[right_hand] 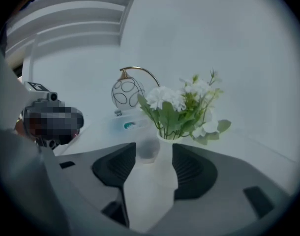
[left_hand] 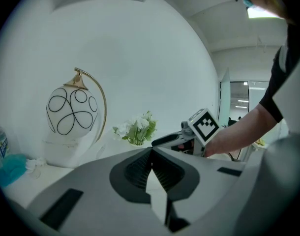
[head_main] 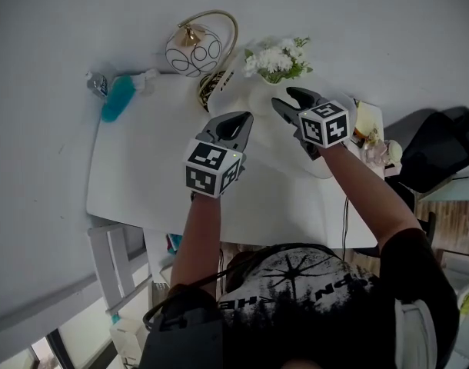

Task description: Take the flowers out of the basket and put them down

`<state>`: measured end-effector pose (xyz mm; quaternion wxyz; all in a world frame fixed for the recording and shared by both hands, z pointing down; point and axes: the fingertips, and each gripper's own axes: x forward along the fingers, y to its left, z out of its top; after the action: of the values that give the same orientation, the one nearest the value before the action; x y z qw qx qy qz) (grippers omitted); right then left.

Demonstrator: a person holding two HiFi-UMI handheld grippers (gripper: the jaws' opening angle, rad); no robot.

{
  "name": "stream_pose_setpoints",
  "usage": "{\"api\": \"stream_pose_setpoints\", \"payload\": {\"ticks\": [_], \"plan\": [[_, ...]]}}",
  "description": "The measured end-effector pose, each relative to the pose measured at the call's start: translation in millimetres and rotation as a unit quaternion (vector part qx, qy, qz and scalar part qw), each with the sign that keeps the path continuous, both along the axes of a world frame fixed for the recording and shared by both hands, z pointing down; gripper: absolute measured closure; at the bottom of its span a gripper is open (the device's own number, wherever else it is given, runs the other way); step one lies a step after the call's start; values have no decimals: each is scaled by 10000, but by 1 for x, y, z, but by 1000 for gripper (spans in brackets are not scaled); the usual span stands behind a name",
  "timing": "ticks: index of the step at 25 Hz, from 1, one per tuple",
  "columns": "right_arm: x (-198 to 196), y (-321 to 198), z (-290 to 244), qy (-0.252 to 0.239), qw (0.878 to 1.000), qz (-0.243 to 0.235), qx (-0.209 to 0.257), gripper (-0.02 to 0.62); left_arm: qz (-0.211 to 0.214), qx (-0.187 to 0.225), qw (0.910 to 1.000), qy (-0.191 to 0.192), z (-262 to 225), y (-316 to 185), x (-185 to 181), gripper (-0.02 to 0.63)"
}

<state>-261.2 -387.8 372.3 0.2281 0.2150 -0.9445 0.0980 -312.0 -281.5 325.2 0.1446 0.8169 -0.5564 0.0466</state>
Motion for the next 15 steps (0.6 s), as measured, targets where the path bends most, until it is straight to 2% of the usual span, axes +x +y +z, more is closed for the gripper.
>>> {"api": "stream_pose_setpoints", "payload": {"ticks": [2, 5, 12, 15], "plan": [[-5, -13, 14, 111, 9998, 123, -57, 343, 4, -10, 10000, 23, 2, -4, -2, 595], [-15, -32, 32, 262, 9994, 211, 9, 321, 38, -16, 10000, 71, 5, -10, -3, 595], [-42, -58, 55, 370, 9991, 102, 185, 311, -3, 133, 9997, 228, 0, -11, -14, 595], [-52, -63, 57, 244, 9991, 74, 327, 311, -7, 165, 9995, 252, 0, -12, -15, 595]]}}
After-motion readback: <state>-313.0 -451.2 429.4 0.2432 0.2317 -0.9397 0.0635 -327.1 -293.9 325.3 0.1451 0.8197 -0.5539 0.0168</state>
